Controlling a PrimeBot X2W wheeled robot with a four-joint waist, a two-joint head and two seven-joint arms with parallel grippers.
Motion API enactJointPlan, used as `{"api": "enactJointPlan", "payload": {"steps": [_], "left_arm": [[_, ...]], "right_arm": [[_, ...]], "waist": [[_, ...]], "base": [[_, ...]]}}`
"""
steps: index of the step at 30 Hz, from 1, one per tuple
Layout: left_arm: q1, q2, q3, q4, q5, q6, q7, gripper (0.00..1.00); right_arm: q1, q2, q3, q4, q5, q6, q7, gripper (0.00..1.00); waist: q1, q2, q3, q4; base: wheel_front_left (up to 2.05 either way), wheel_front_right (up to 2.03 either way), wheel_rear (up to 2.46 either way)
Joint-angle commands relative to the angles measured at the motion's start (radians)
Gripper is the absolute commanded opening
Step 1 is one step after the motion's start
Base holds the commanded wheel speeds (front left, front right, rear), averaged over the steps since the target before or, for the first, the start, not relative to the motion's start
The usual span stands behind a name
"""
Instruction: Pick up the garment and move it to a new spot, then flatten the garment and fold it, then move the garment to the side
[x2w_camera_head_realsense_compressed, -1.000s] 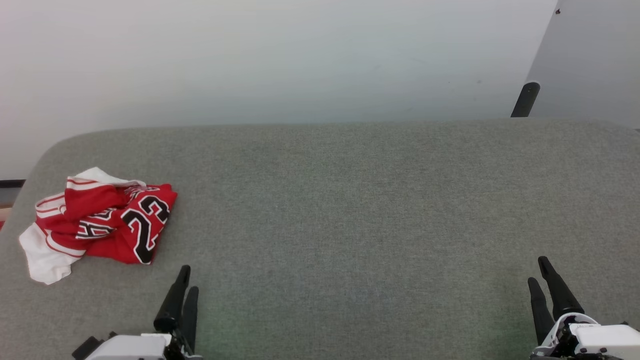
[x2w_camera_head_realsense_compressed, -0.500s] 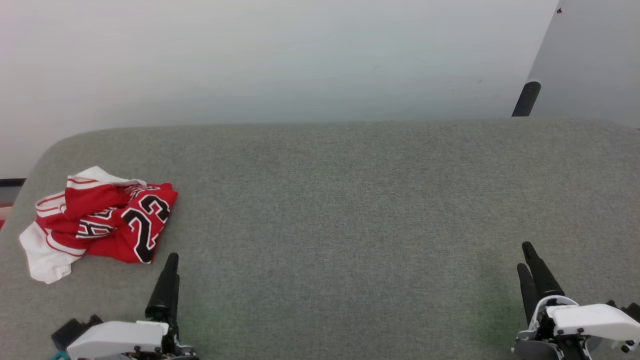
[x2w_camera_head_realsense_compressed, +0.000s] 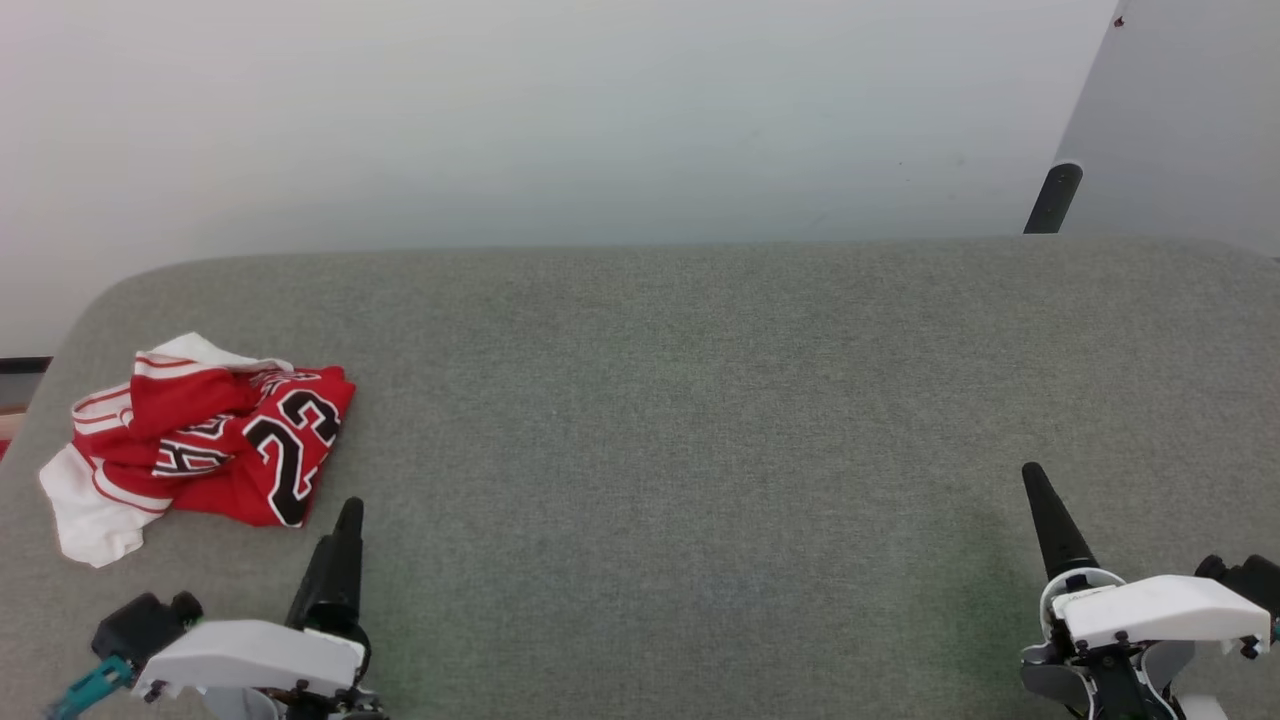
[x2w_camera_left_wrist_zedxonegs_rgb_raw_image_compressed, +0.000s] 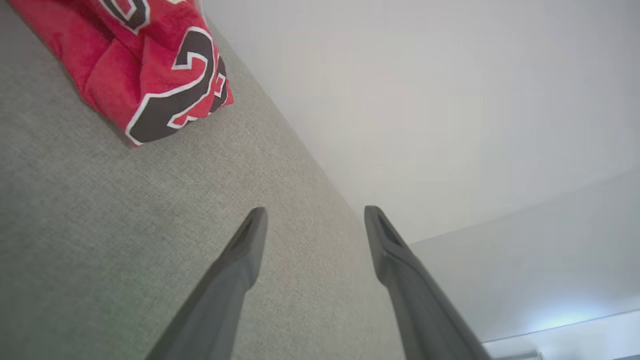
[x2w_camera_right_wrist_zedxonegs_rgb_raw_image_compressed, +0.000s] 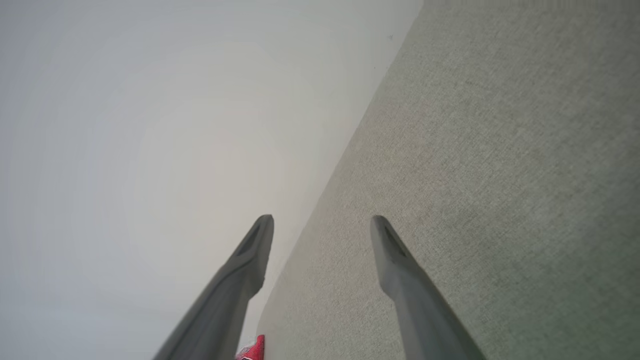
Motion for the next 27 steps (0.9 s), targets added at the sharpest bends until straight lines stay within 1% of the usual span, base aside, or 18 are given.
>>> {"api": "enactJointPlan", "payload": {"steps": [1, 11, 18, 27], "left_arm": [[-0.031, 0.016, -0.008, -0.011, 0.043, 0.003, -0.008, 1.0], [-0.04, 0.055, -0.044, 0.005, 0.243, 0.031, -0.043, 1.0], [-0.051, 0.07, -0.058, 0.02, 0.342, 0.039, -0.066, 1.0], [-0.055, 0.096, -0.072, 0.017, 0.474, 0.062, -0.093, 1.0]], "right_arm": [[-0.035, -0.007, 0.008, -0.007, -0.039, 0.0, -0.01, 1.0], [-0.055, -0.009, 0.029, 0.005, -0.296, 0.0, -0.045, 1.0], [-0.066, -0.008, 0.015, 0.015, -0.481, 0.001, -0.068, 1.0], [-0.076, 0.003, -0.001, 0.021, -0.692, 0.001, -0.095, 1.0]], "waist": [[0.0, 0.0, 0.0, 0.0], [0.0, 0.0, -0.001, 0.0], [0.0, 0.0, -0.002, 0.002], [-0.0001, 0.0, -0.005, 0.002]], "base": [[0.0, 0.0, 0.0], [0.0, 0.0, 0.0], [0.0, 0.0, 0.0], [0.0, 0.0, 0.0]]}}
